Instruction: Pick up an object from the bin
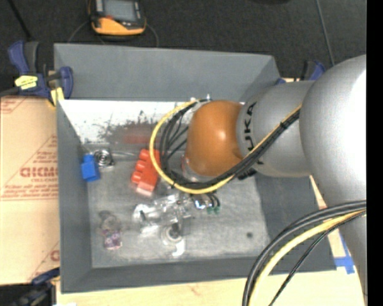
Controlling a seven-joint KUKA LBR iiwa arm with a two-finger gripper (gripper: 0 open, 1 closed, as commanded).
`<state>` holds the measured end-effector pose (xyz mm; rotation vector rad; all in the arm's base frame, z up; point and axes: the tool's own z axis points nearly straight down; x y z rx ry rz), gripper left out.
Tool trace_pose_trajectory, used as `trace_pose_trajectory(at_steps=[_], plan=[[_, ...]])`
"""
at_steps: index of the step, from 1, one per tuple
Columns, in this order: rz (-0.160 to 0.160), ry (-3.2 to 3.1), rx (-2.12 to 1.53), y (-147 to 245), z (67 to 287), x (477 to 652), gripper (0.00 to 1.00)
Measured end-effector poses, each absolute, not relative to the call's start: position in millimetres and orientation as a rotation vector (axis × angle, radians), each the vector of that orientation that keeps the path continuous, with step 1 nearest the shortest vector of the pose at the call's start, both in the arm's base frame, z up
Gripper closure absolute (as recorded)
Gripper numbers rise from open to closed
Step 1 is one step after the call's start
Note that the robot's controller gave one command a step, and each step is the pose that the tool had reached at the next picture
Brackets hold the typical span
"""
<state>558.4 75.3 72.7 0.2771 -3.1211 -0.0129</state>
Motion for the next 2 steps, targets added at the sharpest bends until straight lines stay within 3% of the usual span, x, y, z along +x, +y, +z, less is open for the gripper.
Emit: trace_pose_trajectory(at_steps=[1, 2], plan=[[-0.012, -3.11, 0.275, 75.4, 75.7, 557.7, 1.0], [-0.002, -3.134, 0.276, 74.9, 102.0, 558.4, 1.0]])
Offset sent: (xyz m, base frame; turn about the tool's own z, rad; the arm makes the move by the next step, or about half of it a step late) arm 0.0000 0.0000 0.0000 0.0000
